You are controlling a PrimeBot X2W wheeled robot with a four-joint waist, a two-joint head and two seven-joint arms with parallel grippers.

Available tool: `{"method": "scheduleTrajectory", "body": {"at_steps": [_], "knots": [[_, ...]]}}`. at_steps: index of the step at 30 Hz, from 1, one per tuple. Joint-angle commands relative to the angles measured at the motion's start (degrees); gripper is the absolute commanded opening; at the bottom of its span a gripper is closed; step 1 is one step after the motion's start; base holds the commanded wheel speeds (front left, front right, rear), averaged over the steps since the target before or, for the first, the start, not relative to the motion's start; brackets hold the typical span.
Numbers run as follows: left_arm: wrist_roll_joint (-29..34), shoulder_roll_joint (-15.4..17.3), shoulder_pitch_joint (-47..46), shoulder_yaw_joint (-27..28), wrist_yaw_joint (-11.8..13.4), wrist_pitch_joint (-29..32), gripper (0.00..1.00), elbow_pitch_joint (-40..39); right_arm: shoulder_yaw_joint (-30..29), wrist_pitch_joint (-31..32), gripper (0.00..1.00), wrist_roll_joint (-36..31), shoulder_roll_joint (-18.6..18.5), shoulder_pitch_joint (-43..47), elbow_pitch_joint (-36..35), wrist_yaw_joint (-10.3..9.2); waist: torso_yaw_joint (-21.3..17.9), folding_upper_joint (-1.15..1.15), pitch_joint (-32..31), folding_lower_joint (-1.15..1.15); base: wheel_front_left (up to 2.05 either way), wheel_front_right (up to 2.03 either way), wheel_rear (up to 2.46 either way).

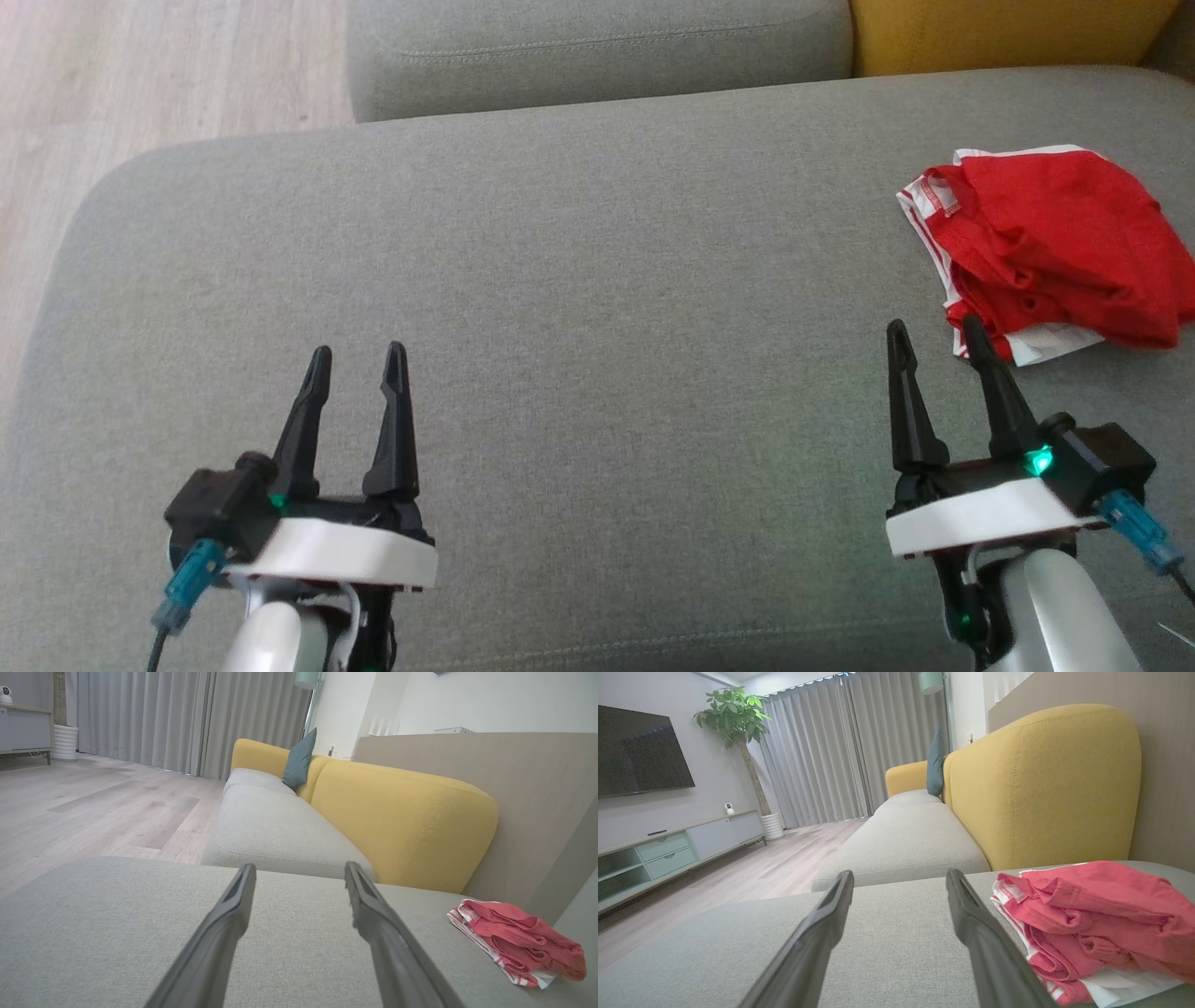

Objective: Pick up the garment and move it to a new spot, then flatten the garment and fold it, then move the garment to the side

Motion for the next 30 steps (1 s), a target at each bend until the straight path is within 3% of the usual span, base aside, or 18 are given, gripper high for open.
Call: {"method": "scheduleTrajectory", "body": {"at_steps": [1,4,5,9,30], "knots": [[-0.40,0.30,-1.73,2.33,0.18,-0.29,1.00,-2.37,1.26,-0.90,1.00,0.37,0.05,-1.26,-1.64,0.37,-0.04,0.00,0.02,0.00,0.00,0.00,0.00],[-0.88,0.30,-1.76,2.45,0.23,-0.29,1.00,-2.69,1.26,-0.94,1.00,0.39,0.05,-1.29,-1.62,0.37,-0.12,0.00,0.07,0.00,0.00,0.00,0.00],[-0.90,0.00,-0.01,0.16,0.01,0.00,0.00,-0.62,0.00,-0.10,0.00,0.00,0.00,0.00,0.00,0.00,-0.13,0.00,0.07,0.00,0.00,0.00,0.00],[-1.35,-0.11,1.13,-0.35,-0.02,0.09,0.00,2.52,0.17,0.11,0.00,0.24,0.05,1.18,2.90,-0.01,-0.13,0.00,0.08,0.00,0.00,0.00,0.00],[-14.07,0.75,0.04,1.59,-1.52,2.63,0.00,4.26,-0.64,2.40,0.00,13.99,-0.75,0.79,3.02,0.05,0.64,0.00,-0.20,0.00,0.00,0.00,0.00]]}}
